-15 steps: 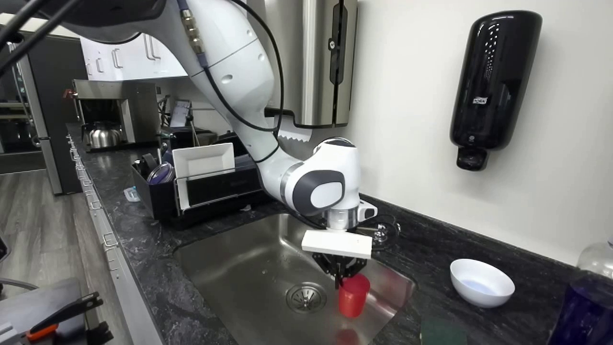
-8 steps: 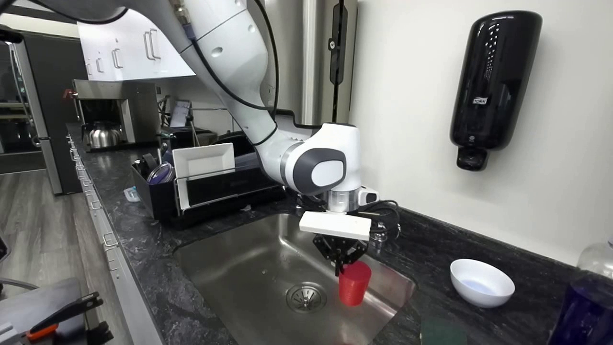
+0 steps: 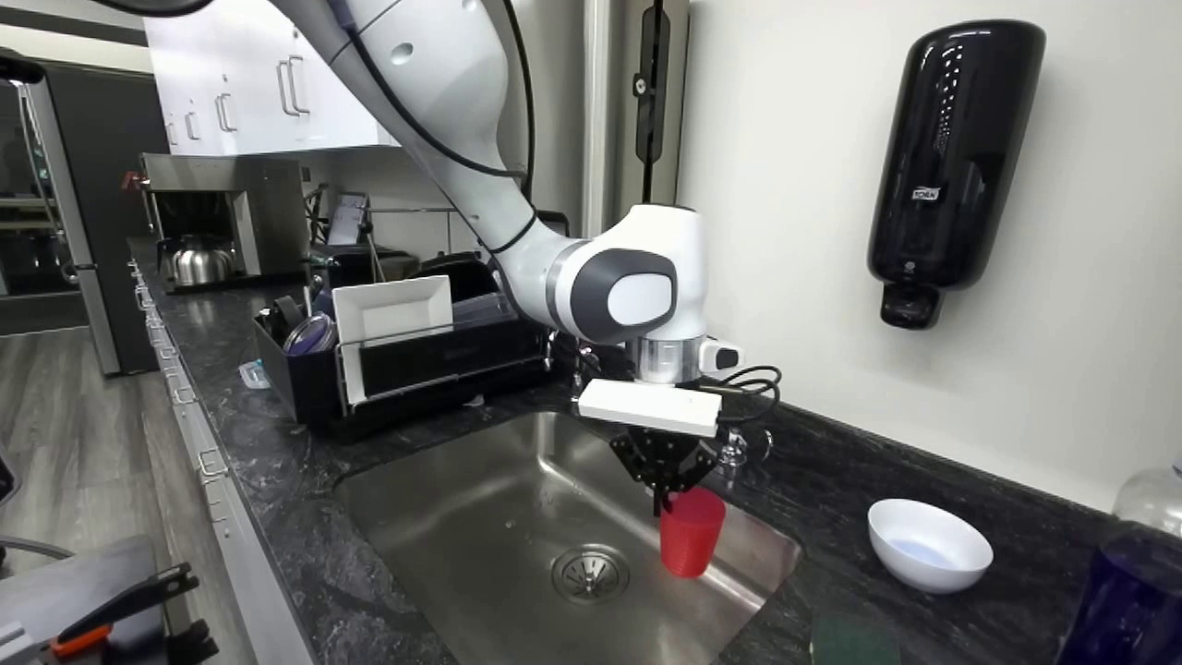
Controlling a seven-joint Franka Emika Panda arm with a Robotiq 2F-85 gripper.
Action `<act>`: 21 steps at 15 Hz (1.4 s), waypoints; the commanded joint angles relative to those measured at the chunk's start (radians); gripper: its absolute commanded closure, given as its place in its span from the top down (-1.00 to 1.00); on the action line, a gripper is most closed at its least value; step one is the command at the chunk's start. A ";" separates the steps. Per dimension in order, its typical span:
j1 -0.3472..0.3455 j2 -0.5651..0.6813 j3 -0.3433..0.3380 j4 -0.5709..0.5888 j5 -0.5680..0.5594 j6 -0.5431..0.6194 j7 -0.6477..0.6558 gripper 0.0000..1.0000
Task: Push the right faucet handle backwards, take the red cup out of the sink
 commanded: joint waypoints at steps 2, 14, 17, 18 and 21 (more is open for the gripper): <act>-0.007 -0.063 -0.017 -0.029 0.018 -0.045 0.039 -0.98; -0.058 -0.125 -0.075 -0.044 0.099 -0.096 0.115 -0.98; -0.069 -0.145 -0.095 -0.062 0.112 -0.100 0.136 -0.98; -0.072 -0.151 -0.100 -0.066 0.116 -0.103 0.143 -0.98; -0.079 -0.166 -0.113 -0.086 0.130 -0.110 0.159 -0.98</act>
